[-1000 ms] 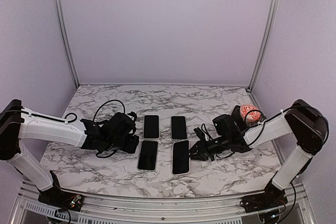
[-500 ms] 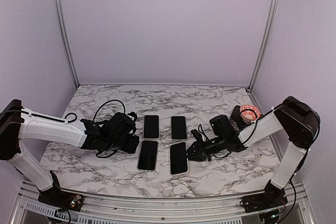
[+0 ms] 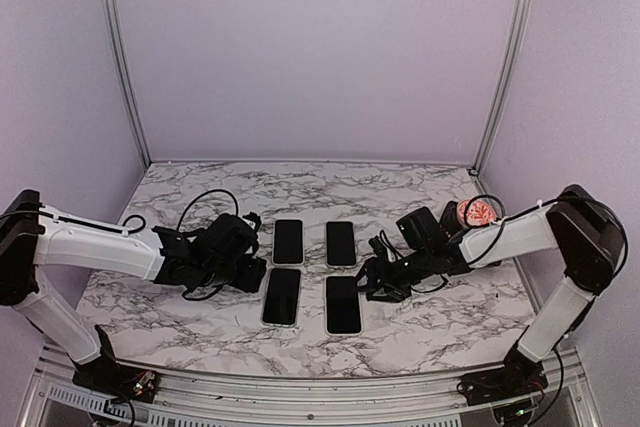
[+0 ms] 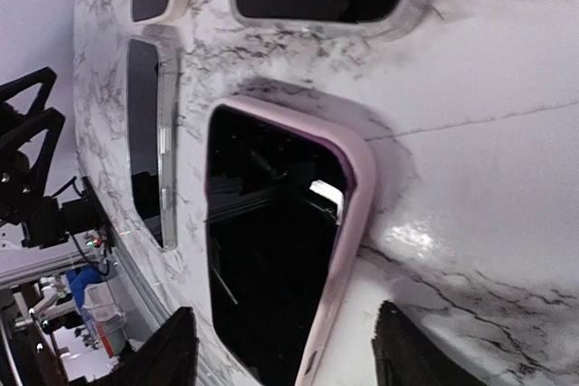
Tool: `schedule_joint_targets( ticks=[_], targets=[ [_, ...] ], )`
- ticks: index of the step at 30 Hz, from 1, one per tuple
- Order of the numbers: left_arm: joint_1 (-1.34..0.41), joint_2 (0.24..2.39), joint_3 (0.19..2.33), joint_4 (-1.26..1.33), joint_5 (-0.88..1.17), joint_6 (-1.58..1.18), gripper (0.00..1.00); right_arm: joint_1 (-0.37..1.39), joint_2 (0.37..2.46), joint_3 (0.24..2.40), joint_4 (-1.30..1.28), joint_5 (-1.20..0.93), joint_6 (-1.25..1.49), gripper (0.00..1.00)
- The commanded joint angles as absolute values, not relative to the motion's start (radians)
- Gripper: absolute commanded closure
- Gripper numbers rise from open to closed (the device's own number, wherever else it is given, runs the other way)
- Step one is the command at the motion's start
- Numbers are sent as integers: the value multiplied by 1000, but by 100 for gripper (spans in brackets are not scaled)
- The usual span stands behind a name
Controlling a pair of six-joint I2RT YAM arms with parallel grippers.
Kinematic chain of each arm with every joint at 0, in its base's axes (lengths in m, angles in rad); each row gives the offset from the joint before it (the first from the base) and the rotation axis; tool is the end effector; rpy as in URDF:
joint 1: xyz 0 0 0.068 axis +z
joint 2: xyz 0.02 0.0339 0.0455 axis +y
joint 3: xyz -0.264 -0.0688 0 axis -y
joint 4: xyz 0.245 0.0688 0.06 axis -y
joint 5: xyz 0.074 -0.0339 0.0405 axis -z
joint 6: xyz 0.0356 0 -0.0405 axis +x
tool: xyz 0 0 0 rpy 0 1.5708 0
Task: Put the phone into the phone case
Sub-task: Place the phone with the phone case at the center of the board, then reset both arms
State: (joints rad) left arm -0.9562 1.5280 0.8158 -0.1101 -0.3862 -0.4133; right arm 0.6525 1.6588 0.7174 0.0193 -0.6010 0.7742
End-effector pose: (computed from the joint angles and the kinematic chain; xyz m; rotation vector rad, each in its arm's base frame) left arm 0.1875 -0.2424 0.1842 0.4506 2.2836 -0.2250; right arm 0.2249 0.1972 0.1314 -0.1193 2.7753 1.2553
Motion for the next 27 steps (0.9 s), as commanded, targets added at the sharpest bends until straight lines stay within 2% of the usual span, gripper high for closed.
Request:
schedule_joint_targets(
  ticks=[1,2,4,8,10,14,17,21,27],
  targets=[
    [-935,1483,809,-105,-410,-393,29,649,1571,841,-273,-413,624,5],
    [-926,1477,808,-105,-412,-390,28,649,1549,873,-310,-379,595,2],
    [-898,1454,810,-104,-426,-383,25,643,1498,929,-366,-316,536,1],
    [-849,1412,799,-73,-518,-357,17,593,1383,965,-387,-52,441,1],
    [-819,1385,770,-33,-583,-342,15,536,1314,906,-318,73,407,1],
    [-714,1298,689,67,-660,-304,5,364,1189,748,-126,80,368,1],
    [-605,1212,600,183,-654,-282,1,271,1068,611,52,114,344,1],
    [-510,1112,459,439,-725,-182,1,247,941,441,275,258,273,1],
    [-414,1052,264,780,-663,-39,1,246,848,270,466,363,253,1]
  ],
)
